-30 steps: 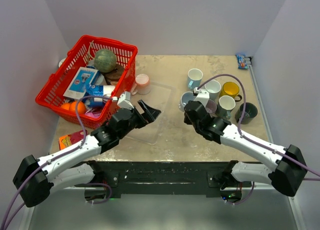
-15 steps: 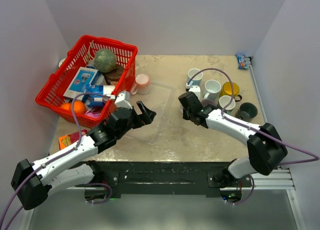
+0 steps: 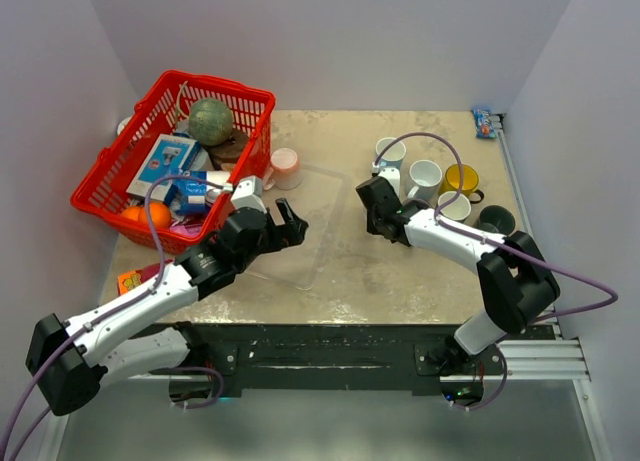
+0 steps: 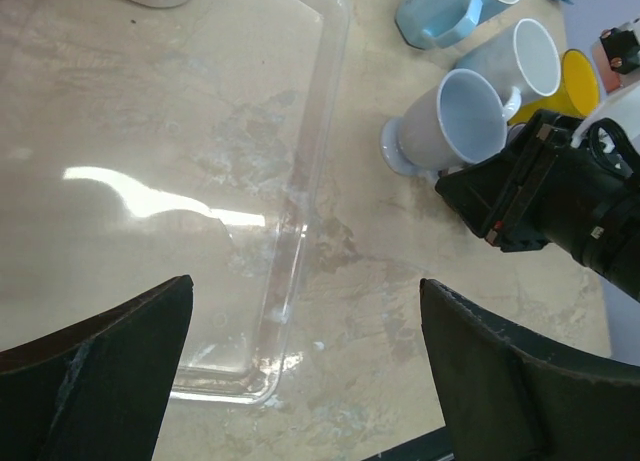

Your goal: Turn the mug right side up

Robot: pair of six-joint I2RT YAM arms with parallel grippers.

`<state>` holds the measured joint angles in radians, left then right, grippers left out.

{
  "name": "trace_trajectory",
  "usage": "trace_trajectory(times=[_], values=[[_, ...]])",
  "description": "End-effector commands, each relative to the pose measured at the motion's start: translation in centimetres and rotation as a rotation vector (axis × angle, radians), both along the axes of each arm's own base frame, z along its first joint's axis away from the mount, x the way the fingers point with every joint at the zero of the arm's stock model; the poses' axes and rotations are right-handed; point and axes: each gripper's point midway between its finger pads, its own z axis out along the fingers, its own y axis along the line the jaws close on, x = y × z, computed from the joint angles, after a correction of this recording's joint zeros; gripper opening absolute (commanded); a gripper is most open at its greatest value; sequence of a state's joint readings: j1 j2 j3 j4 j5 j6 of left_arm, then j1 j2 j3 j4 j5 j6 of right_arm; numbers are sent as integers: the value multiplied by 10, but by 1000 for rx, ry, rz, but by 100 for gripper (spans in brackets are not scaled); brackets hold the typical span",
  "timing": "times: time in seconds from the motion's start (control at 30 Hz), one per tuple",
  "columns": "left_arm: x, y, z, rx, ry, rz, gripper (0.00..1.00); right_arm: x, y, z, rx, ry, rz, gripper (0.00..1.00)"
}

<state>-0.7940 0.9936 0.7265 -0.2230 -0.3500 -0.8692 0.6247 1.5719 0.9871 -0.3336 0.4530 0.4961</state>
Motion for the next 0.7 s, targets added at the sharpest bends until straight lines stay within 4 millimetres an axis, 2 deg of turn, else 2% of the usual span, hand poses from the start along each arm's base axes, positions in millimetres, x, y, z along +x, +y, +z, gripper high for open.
trace_trajectory(times=[0.0, 0.03, 0.07, 0.13, 0.17, 0.27, 0.3, 0.37, 0.43, 0.47, 0.53, 0.57, 0.67], values=[[17, 4, 16, 114, -49, 8, 99, 23, 8, 31, 43, -106, -20, 18], [20, 5, 16, 146, -58, -2, 99, 22, 7, 32, 43, -106, -19, 24], [21, 7, 15, 173, -56, 3, 99, 22, 8, 33, 46, -109, -19, 35], [27, 7, 16, 223, -71, -7, 99, 21, 6, 35, 48, -114, -20, 38], [30, 8, 17, 250, -83, -3, 99, 21, 7, 37, 54, -117, -16, 46], [42, 12, 25, 366, -118, -15, 99, 19, 6, 46, 73, -136, -12, 55], [49, 10, 29, 403, -126, -20, 99, 18, 6, 51, 79, -143, -12, 62], [57, 13, 33, 486, -148, -34, 99, 15, 5, 66, 94, -165, -7, 66], [67, 8, 32, 581, -168, -88, 99, 13, 2, 79, 105, -184, -8, 72], [71, 9, 31, 620, -167, -91, 99, 11, 0, 92, 122, -209, -6, 74], [82, 8, 27, 701, -170, -108, 99, 7, -4, 104, 133, -228, -11, 79], [87, 8, 28, 722, -181, -105, 99, 3, -6, 119, 156, -258, -10, 80], [100, 6, 22, 804, -194, -122, 99, -5, -11, 131, 183, -279, -11, 82]])
